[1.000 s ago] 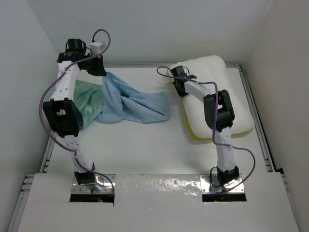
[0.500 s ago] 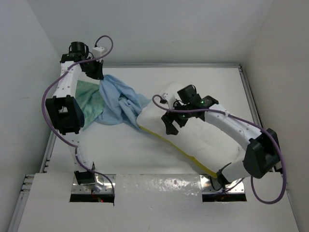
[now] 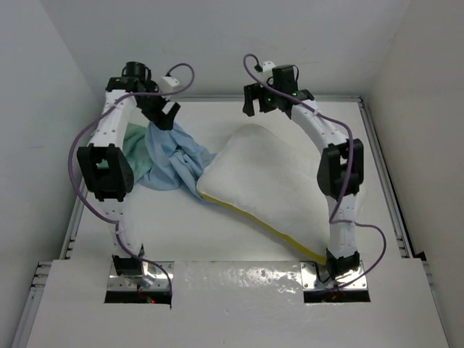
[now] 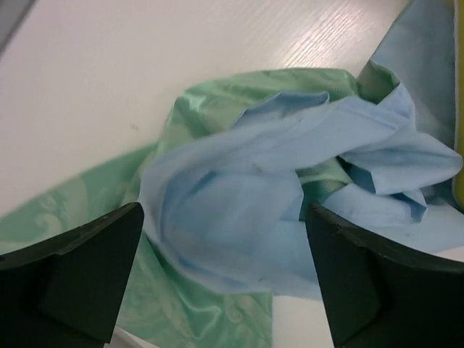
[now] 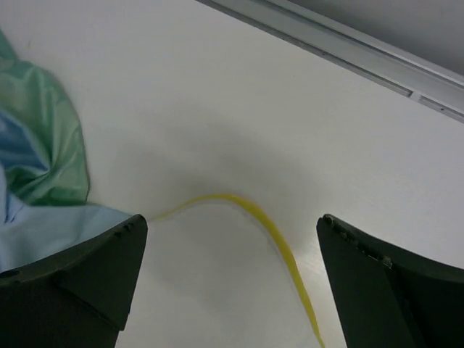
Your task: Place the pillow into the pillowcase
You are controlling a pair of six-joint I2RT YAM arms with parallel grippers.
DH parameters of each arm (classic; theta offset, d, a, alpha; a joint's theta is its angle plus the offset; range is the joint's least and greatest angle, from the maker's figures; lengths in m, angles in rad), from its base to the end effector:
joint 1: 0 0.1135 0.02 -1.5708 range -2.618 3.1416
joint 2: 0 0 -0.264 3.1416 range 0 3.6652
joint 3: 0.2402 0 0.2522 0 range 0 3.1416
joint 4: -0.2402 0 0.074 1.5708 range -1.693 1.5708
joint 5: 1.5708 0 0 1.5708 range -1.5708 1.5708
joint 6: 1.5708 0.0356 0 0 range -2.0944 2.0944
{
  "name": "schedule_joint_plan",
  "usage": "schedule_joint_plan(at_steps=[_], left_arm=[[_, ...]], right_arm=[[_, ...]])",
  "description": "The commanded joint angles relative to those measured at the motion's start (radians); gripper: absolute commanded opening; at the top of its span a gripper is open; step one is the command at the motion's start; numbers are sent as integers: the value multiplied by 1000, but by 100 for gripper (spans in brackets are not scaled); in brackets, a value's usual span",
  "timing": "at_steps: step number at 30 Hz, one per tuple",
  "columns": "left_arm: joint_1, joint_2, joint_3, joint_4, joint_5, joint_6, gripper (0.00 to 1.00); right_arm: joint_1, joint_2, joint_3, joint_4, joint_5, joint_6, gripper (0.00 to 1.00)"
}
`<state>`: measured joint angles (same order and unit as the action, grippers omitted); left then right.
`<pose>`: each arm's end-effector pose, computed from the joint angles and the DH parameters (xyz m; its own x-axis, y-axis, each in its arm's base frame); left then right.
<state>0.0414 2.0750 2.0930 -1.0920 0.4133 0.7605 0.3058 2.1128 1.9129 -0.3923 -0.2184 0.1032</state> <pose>0.4424 0.0040 0.3153 -0.5306 0.6098 -0.5887 0.7166 0.6937 0.0727 0.4730 0.1574 0.2891 -0.5774 -0.0768 -0.8128 -0.4080 0.8895 0.2058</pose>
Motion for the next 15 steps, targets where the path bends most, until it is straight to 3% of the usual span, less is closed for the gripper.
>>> schedule_joint_plan(at_steps=[1,5,10,13,14,15], left_arm=[[-126,-9,13,87,-97,115,94],[-152,89,32,90,-198,200,95],[-152,161,29,139,-312,237,95],[-152,177,35,198,-344,203,78],[-152,175,39,198,-347,198,61],[-152,166,44,186,-346,197,54]], right_arm=[[-25,130,146,-21,18,87,99],[-94,182,54,145,-137,139,99],[-100,252,49,49,-301,61,99],[-100,291,12,17,-370,76,99],[-100,288,-4,15,-403,76,97],[-102,279,-23,13,-412,73,96]])
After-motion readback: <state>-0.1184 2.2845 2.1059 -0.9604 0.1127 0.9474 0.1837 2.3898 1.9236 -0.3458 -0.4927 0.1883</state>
